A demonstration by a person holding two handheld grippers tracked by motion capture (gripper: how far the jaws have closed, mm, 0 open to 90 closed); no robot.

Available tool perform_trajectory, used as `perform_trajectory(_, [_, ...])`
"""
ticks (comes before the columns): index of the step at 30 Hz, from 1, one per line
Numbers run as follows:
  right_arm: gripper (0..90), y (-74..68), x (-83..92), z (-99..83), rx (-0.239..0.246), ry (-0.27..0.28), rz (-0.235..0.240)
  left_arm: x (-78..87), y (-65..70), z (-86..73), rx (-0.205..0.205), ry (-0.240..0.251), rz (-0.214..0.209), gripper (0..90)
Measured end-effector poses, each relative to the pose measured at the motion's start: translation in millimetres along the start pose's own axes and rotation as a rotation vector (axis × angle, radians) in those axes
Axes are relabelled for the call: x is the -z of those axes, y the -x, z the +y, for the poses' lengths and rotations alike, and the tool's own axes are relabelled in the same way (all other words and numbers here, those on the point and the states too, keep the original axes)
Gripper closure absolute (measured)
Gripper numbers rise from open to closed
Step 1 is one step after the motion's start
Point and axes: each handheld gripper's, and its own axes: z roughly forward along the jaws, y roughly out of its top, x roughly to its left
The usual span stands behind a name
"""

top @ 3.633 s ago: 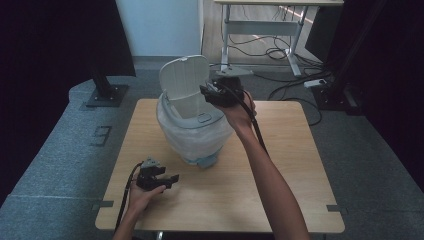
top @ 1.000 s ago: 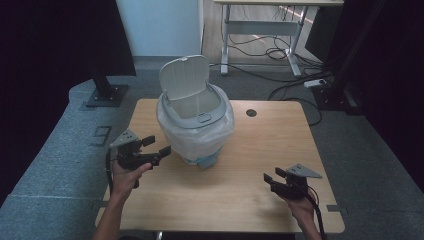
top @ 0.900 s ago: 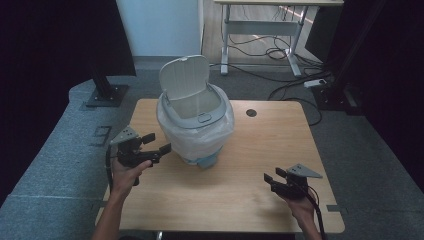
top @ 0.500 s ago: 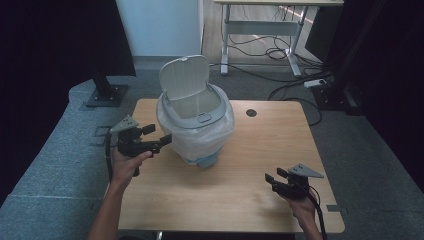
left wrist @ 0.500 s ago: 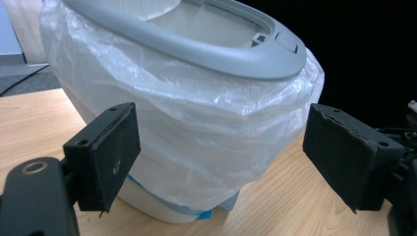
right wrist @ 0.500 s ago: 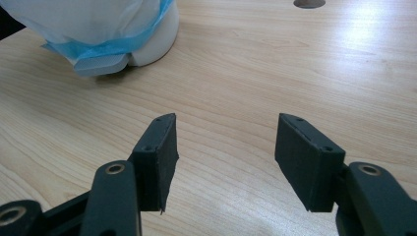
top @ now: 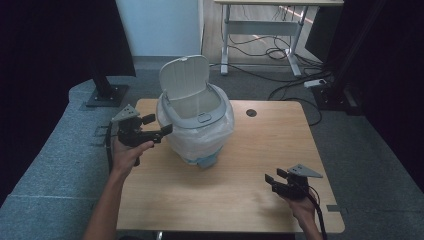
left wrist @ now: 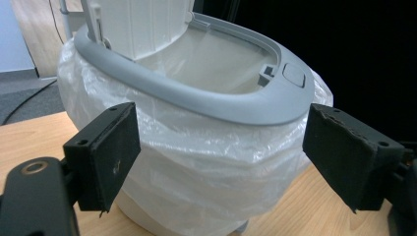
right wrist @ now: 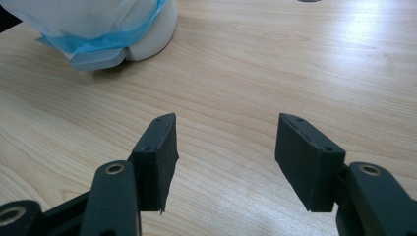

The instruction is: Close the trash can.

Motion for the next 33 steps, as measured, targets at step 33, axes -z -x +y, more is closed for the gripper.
perform_trajectory(33, [41.3, 8.8, -2.5, -4.4, -0.026, -0.016, -0.009, -44.2, -55.5, 44.0, 0.008, 0.023, 0.030, 14.5])
